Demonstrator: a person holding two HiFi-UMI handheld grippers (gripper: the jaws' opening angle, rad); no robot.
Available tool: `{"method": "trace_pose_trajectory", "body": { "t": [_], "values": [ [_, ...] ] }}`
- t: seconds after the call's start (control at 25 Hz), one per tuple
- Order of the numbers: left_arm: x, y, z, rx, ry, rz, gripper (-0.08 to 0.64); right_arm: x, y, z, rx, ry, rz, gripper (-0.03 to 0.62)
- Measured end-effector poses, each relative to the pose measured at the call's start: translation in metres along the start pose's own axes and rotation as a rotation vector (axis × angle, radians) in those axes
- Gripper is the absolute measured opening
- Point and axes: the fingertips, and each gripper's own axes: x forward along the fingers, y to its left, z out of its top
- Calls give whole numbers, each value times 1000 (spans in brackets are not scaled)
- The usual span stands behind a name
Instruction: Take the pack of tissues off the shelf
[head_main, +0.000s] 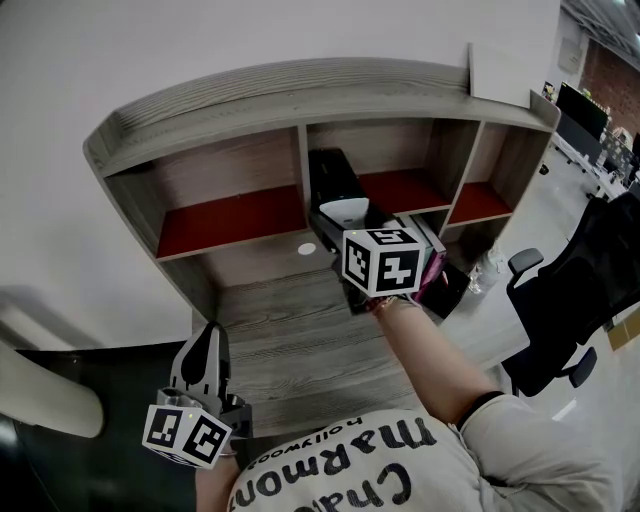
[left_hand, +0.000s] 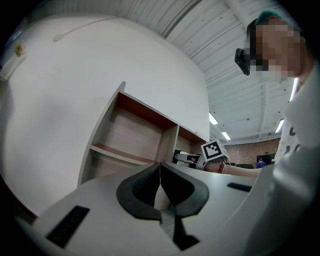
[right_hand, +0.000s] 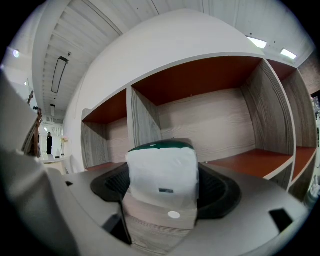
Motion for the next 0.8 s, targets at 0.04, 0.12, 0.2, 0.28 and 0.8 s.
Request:
{"method": "trace_pose_trajectory", "body": {
  "t": [0.04,0.12,0.2,0.28,0.8],
  "values": [
    [0,0,0,0,-1,0,17,0,0,0,0,0,0,404],
    [-1,0,0,1,-3,1,17,0,0,0,-1,2,-2,403],
    [-1,0,1,1,-4,2,17,-1,0,0,-1,2,-3,402],
    [-2,0,2,1,-7,2,17,-3,1,0,3,1,-3,402],
    [-10,1,4,-35,-20,3,17,-16,4,-2,-8,-8,-11,400]
  ]
}}
